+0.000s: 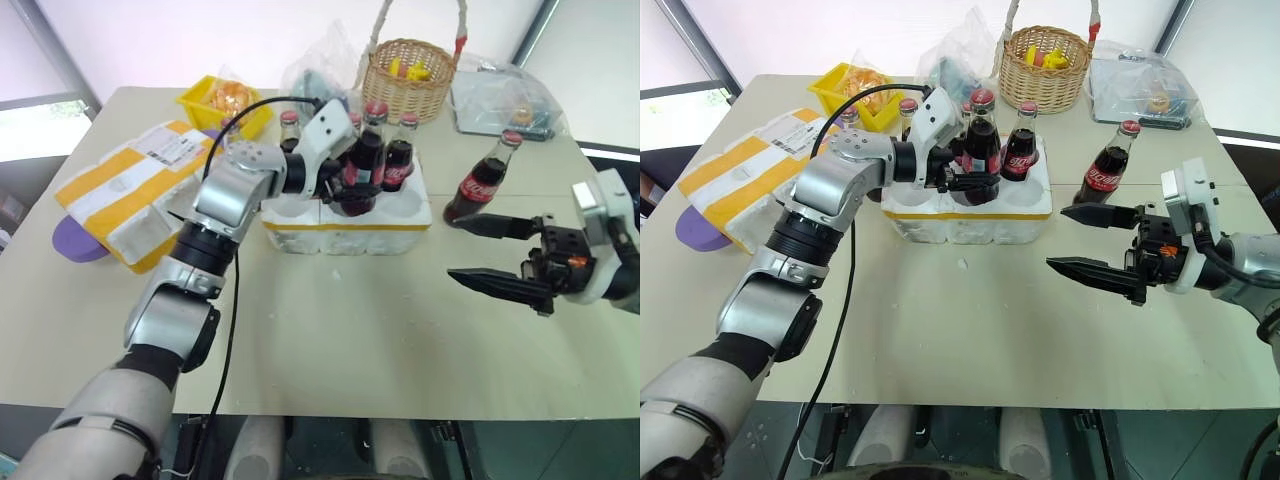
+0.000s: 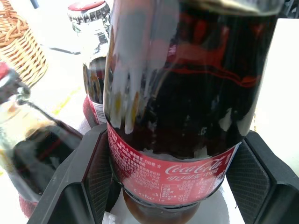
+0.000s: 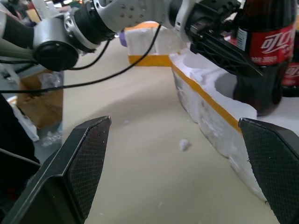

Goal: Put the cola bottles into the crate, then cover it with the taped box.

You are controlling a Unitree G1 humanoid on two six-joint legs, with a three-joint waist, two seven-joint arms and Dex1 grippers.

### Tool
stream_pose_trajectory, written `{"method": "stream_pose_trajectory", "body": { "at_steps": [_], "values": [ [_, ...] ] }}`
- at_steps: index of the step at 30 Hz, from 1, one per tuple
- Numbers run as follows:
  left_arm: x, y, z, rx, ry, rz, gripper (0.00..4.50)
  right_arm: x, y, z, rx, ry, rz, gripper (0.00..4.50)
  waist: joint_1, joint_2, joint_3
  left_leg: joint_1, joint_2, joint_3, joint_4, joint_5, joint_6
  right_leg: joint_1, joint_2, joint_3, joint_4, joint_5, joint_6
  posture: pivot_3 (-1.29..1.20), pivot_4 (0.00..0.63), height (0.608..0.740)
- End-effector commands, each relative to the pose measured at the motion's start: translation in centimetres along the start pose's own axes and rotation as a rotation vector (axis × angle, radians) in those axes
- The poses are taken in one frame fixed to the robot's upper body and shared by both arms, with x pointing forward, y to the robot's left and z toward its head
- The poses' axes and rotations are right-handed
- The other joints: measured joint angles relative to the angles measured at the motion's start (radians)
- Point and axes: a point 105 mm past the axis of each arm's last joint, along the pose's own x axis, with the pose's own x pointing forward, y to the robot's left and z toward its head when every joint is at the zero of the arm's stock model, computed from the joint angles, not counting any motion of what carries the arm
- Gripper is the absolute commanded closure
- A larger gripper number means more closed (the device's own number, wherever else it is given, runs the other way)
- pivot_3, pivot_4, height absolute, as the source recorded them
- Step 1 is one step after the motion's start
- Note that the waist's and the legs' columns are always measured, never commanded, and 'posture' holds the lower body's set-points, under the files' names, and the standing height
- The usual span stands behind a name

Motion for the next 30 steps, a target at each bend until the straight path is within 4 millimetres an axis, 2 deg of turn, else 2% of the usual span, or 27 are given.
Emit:
{"method": "stream_pose_trajectory", "body": {
  "at_steps": [1, 8, 12, 19, 21, 23, 27, 30],
  "values": [
    [-0.7, 0.0, 1.0, 0.043, -0.023, 0.017, 1.7, -0.4, -0.5, 1.0, -0.055, -0.01, -0.029, 0.0, 0.0, 0.0, 0.0, 0.0, 0.0, 0.0, 0.0, 0.0, 0.0, 0.0, 0.0, 0.0, 0.0, 0.0, 0.0, 0.0, 0.15, 0.737],
    [-2.3, 0.2, 2.4, 0.061, -0.016, 0.011, 1.7, -0.3, -1.0, 0.5, -0.045, -0.008, -0.036, 0.0, -0.004, 0.0, 0.0, 0.0, 0.0, 0.0, 0.0, 0.0, 0.0, 0.0, 0.0, 0.0, 0.0, 0.0, 0.0, 0.0, 0.15, 0.737],
    [-2.6, 0.3, 2.3, 0.038, -0.002, 0.009, 1.7, -0.1, -1.2, 0.2, -0.043, -0.009, -0.038, 0.0, -0.003, 0.0, 0.0, 0.0, 0.0, 0.0, 0.0, 0.0, 0.0, 0.0, 0.0, 0.0, 0.0, 0.0, 0.0, 0.0, 0.15, 0.737],
    [-0.6, -0.2, -1.0, -0.015, 0.07, -0.005, 1.7, 0.0, -1.5, 0.1, -0.046, -0.012, -0.048, 0.0, -0.001, 0.0, 0.0, 0.0, 0.0, 0.0, 0.0, 0.0, 0.0, 0.0, 0.0, 0.0, 0.0, 0.0, 0.0, 0.0, 0.15, 0.737],
    [-0.4, -0.2, -1.4, -0.028, 0.077, -0.004, 0.67, 0.0, -1.4, 0.0, -0.046, -0.012, -0.047, 0.0, -0.002, 0.0, 0.0, 0.0, 0.0, 0.0, 0.0, 0.0, 0.0, 0.0, 0.0, 0.0, 0.0, 0.0, 0.0, 0.0, 0.15, 0.737],
    [-0.3, -0.2, -1.7, -0.032, 0.081, -0.002, 0.04, 0.0, -1.4, -0.1, -0.046, -0.011, -0.046, 0.0, -0.001, 0.0, 0.0, 0.0, 0.0, 0.0, 0.0, 0.0, 0.0, 0.0, 0.0, 0.0, 0.001, 0.0, 0.0, 0.0, 0.15, 0.737],
    [-0.6, -0.1, -1.9, -0.03, 0.085, 0.007, 0.04, 0.0, -1.3, -0.2, -0.043, -0.012, -0.048, 0.0, -0.002, 0.0, 0.0, 0.0, 0.0, 0.0, 0.0, 0.0, 0.0, 0.0, 0.0, 0.0, 0.001, 0.0, 0.0, 0.0, 0.15, 0.737],
    [-1.7, 0.4, -1.1, -0.021, 0.057, 0.041, 0.04, 0.1, -1.3, -0.4, -0.04, -0.013, -0.046, 0.0, -0.004, 0.0, 0.0, 0.0, 0.0, 0.0, 0.0, 0.0, 0.0, 0.0, 0.0, 0.0, 0.001, 0.0, 0.0, 0.0, 0.15, 0.737]
  ]
}}
